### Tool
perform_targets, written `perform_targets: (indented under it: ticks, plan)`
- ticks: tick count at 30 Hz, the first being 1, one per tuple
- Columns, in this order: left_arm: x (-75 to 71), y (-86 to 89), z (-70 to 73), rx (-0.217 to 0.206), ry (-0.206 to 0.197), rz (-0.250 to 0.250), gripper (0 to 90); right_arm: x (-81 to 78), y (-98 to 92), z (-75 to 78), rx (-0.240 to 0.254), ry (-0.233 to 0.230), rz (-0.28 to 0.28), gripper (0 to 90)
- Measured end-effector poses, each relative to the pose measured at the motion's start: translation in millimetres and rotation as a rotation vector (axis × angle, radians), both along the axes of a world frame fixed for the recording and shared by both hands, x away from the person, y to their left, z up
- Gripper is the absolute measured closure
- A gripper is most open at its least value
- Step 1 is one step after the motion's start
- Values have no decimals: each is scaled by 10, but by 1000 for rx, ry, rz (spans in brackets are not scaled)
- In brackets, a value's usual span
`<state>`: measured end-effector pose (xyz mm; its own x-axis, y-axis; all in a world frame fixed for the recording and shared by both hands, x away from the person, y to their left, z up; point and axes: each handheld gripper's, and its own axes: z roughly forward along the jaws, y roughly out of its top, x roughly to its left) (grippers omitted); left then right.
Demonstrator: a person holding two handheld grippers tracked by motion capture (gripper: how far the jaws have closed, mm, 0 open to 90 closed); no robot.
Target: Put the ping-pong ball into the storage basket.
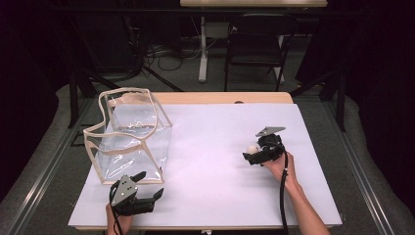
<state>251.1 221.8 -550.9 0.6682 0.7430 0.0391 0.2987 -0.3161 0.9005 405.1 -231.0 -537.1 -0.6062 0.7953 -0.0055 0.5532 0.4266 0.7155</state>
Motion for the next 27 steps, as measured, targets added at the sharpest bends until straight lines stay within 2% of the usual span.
perform_targets:
  ticks: [3, 4, 5, 8, 11, 17, 23, 27]
  plan:
    - [-1, 8, 2, 1, 1, 3, 159, 2, 4, -30, -12, 12, 3, 39]
    - [-2, 10, 2, 0, 1, 5, 159, -3, 5, -44, -24, 22, 3, 94]
    - [-2, 10, 2, 0, 1, 5, 159, -3, 5, -44, -24, 22, 3, 94]
    - [0, 6, 4, 1, -2, 2, 159, 0, 10, -75, -46, 27, -19, 203]
    - [2, 0, 3, 0, -2, -1, 159, -6, 10, -93, -45, 34, -26, 244]
    - [6, -2, 3, -3, -3, 0, 159, -16, 31, -104, -61, 23, -25, 325]
    - [6, -4, 3, -1, -1, -2, 159, -25, 32, -100, -67, 13, -29, 469]
    - [5, -7, 6, 0, -2, -2, 159, -29, 38, -97, -72, 15, -28, 504]
